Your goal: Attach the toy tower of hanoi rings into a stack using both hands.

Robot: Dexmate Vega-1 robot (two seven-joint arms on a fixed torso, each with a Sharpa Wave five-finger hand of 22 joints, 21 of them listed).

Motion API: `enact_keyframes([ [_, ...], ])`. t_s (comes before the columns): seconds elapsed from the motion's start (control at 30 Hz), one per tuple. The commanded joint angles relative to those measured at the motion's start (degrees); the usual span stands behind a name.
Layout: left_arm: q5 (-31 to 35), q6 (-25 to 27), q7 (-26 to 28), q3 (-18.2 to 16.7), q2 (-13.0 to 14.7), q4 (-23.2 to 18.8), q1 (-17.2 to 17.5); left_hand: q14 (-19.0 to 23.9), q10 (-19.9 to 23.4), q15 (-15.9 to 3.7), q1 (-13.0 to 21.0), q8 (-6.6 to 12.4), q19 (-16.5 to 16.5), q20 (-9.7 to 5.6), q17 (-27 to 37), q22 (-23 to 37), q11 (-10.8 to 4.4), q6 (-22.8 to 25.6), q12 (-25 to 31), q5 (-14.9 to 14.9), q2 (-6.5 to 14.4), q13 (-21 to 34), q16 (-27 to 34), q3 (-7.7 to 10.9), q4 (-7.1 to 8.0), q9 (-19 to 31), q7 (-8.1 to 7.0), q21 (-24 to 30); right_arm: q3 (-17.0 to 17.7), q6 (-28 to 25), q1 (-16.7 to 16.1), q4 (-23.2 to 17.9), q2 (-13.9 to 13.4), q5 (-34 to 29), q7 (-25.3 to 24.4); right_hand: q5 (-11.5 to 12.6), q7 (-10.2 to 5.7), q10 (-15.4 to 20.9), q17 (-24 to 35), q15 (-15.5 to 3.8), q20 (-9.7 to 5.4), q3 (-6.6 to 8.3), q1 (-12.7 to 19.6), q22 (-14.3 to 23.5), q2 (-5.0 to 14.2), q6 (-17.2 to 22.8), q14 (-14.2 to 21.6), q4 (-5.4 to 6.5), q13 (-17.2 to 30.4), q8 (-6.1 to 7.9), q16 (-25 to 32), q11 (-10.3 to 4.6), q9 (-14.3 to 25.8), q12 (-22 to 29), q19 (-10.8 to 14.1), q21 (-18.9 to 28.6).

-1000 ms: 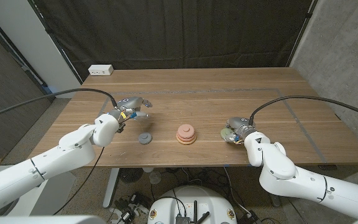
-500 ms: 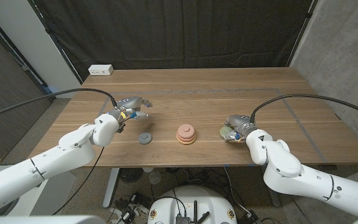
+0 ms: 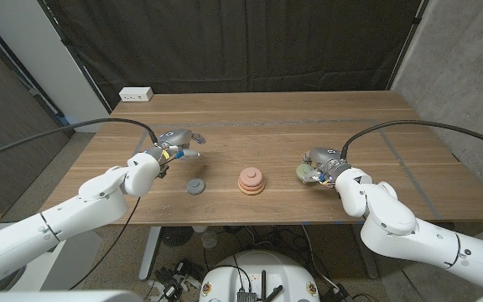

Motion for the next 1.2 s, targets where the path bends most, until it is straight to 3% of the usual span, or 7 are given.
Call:
enact_keyframes([
  [0.03, 0.4, -0.4, 0.0, 0.0, 0.2, 0.2, -0.3, 0.6, 0.5, -0.17, -0.4, -0.08, 0.5, -4.87, 0.3, 0.2, -0.23, 0.6, 0.0, 0.4, -0.1, 0.1, 0.1, 0.31, -0.09, 0.1, 0.01, 0.6, 1.9, 3.2, -0.4, -2.8, -1.9, -1.2, 1.4, 0.4, -4.99, 10.3, 0.1, -0.05, 0.03, 1.10, 2.3, 0.5, 3.25, 5.5, 0.6, 0.48, 4.3, 3.06, -0.1, -9.53, 0.2, -0.1, 0.0, -0.7],
  [0.27, 0.0, -0.6, 0.3, -0.3, -0.1, 0.3, -0.2, 0.4, 0.5, -0.18, -0.4, -0.10, 0.5, -4.87, 0.1, 0.2, -0.17, 0.7, -0.1, 0.4, 0.0, 0.0, -0.1, 0.49, -0.06, 0.2, -0.08, 0.6, 4.5, 8.7, -1.6, -3.5, -2.9, -0.7, 1.1, 0.5, -5.07, 10.5, 0.1, -0.04, 0.02, 1.19, 2.4, 1.2, 3.14, 5.9, 0.8, 0.44, 4.4, 3.24, -0.1, -9.57, 0.1, -0.4, 0.2, -0.6],
  [1.07, -1.4, 1.1, 1.7, -2.8, 1.4, -2.0, 2.7, 0.3, 0.6, -0.17, -0.3, -0.11, 0.4, -4.91, 0.0, 0.3, -0.40, 0.9, 0.0, 0.4, -0.4, 0.2, -0.3, 0.61, -0.22, 0.2, -0.25, 0.8, 8.7, 21.9, -1.2, -2.9, 0.5, -4.3, 7.2, 0.4, -4.62, 12.0, 0.1, -0.01, 0.02, 1.45, 2.8, 1.9, 3.11, 7.2, 0.9, 0.55, 5.3, 3.85, -0.2, -9.14, -0.3, -1.0, -0.3, -1.7],
  [1.2, -1.9, 1.5, 2.4, -3.5, 1.6, -2.6, 3.8, 0.5, 0.6, -0.18, -0.3, -0.12, 0.3, -4.90, 0.1, 0.3, -0.48, 0.9, 0.0, 0.4, -0.5, 0.2, -0.2, 0.62, -0.22, 0.2, -0.26, 0.8, 8.7, 23.1, -0.6, -2.9, 1.4, -5.5, 9.5, 0.5, -4.61, 13.6, 0.1, -0.02, 0.00, 1.51, 3.0, 2.1, 3.17, 7.2, 0.9, 0.55, 5.7, 3.84, -0.3, -8.98, -0.4, -0.6, -0.3, -1.9],
])
